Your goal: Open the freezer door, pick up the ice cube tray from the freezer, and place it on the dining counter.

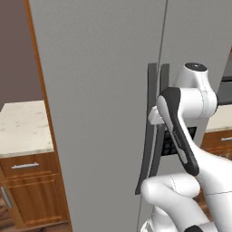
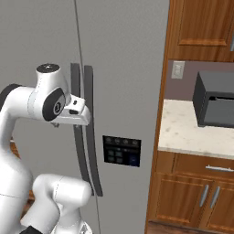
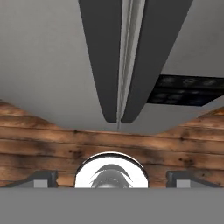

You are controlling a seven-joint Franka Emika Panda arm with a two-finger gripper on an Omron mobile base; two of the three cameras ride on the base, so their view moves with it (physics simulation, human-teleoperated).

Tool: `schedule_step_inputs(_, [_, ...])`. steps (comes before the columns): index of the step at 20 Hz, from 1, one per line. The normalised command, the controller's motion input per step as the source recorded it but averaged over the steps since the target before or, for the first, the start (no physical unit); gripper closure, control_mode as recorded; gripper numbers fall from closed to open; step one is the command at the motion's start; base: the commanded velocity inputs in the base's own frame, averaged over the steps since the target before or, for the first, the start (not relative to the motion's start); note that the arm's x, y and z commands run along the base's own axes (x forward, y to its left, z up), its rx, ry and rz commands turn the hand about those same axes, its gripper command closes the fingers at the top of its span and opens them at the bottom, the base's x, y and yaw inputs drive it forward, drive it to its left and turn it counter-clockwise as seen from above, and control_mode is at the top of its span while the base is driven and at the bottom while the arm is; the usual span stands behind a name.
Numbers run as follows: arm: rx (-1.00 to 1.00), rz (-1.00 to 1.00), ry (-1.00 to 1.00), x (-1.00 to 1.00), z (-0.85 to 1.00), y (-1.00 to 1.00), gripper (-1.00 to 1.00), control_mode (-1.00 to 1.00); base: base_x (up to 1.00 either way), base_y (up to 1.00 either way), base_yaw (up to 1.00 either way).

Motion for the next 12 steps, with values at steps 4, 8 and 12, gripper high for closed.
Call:
schedule_step_inputs(4, [0.00, 0.00, 0.00, 0.00, 0.00, 0.00, -1.00, 1.00, 0.00, 0.59, 0.00])
schedule_step_inputs(8, [0.00, 0.00, 0.00, 0.00, 0.00, 0.00, -1.00, 1.00, 0.00, 0.58, 0.00])
schedule_step_inputs(12, [0.00, 0.00, 0.00, 0.00, 0.00, 0.00, -1.00, 1.00, 0.09, 0.39, 0.00])
